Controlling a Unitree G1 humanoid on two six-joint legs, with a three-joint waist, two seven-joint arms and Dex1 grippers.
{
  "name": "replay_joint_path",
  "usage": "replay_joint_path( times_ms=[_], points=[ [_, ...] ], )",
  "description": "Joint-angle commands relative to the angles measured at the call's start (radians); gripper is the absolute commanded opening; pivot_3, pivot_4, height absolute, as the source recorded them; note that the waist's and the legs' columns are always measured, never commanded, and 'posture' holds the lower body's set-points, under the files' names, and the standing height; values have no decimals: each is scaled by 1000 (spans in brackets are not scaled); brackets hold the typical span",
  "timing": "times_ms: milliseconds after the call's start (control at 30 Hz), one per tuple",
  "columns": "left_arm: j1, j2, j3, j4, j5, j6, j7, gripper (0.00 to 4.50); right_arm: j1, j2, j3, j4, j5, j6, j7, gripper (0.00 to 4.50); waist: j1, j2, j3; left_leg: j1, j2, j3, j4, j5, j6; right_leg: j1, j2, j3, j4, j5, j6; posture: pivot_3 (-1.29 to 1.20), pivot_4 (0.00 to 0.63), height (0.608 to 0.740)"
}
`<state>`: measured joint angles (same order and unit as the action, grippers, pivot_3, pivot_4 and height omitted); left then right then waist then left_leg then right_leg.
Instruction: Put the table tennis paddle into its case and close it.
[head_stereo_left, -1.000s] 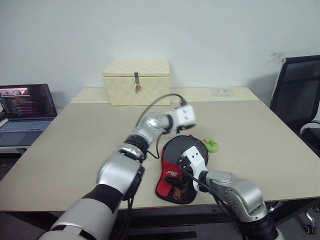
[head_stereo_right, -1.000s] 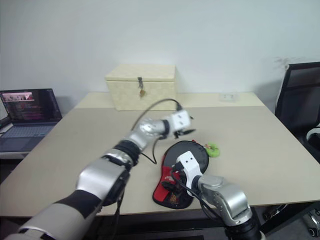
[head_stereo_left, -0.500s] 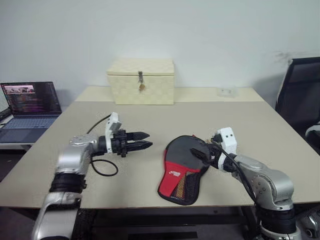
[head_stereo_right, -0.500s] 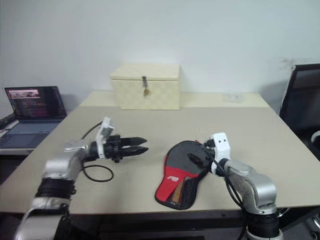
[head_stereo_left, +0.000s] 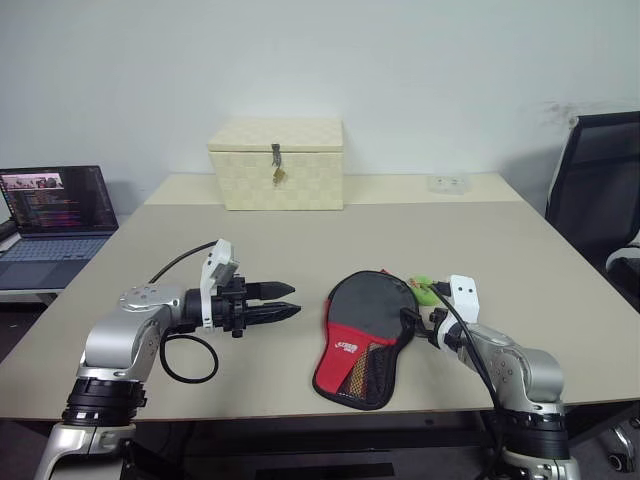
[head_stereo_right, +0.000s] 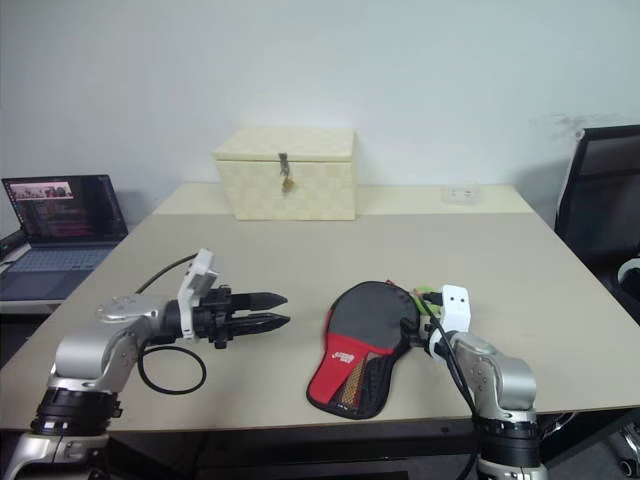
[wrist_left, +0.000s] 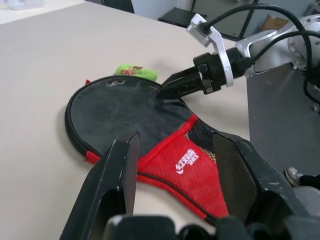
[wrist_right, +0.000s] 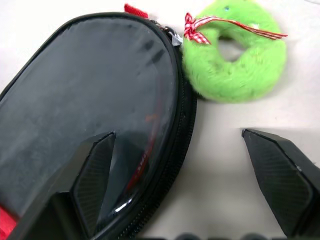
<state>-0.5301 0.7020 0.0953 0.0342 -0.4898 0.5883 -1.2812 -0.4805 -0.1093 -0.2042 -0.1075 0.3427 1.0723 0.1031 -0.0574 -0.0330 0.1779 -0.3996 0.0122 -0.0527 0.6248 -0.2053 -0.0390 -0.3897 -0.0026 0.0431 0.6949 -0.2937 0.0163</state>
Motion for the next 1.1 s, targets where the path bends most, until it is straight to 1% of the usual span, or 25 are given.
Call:
replay_joint_path(
  times_ms=[33,100,200,333,433,767,867,900,1067,1100],
  points=[
    [-5,11,9,-51,-26,7,22,2511,-41,-3,45,71,10,-38,55,2911,-2,0,0,0,0,0,0,0,0,0,0,0,0,0,0,0,150,740],
    [-6,10,4,-56,-26,8,30,2511,-66,-21,70,129,2,-65,95,2166,-3,0,0,0,1,0,0,0,0,0,1,0,0,0,0,0,150,740],
    [-6,9,0,-62,-28,10,40,2511,-91,-43,97,186,-10,-98,137,1208,-4,0,0,1,1,1,0,0,0,0,2,1,-1,0,0,0,150,740],
    [-4,6,-3,-75,-34,16,59,2511,-155,-80,164,299,-35,-170,231,55,-16,0,0,2,1,3,0,0,0,0,2,1,-1,0,0,0,150,740],
    [-1,7,-4,-82,-38,16,67,2511,-191,-83,185,356,-49,-211,266,19,-31,0,0,2,1,3,0,0,0,1,2,1,-1,1,0,0,150,740],
    [5,8,-7,-89,-41,15,85,2511,-271,-46,224,469,-81,-294,324,19,-42,0,0,6,5,5,0,0,0,0,11,4,0,3,-3,0,150,740],
    [5,7,-10,-88,-40,13,87,2511,-282,-32,231,488,-94,-308,325,19,-44,0,0,6,7,5,-1,0,0,0,12,4,0,3,-3,0,150,740],
    [3,6,-12,-86,-40,12,88,2511,-283,-32,234,491,-98,-308,328,19,-44,0,0,6,12,5,-2,0,0,0,12,4,-1,3,-3,0,150,740],
    [-5,1,-22,-71,-33,1,89,2511,-276,-49,242,481,-102,-285,345,19,-45,0,0,6,16,8,-3,0,0,-1,17,5,-2,3,-4,0,150,740],
    [-6,-1,-24,-69,-32,-1,90,2511,-273,-53,241,470,-100,-273,345,243,-45,0,0,6,16,7,-3,0,0,-1,17,5,-2,3,-4,0,150,740]
  ],
)
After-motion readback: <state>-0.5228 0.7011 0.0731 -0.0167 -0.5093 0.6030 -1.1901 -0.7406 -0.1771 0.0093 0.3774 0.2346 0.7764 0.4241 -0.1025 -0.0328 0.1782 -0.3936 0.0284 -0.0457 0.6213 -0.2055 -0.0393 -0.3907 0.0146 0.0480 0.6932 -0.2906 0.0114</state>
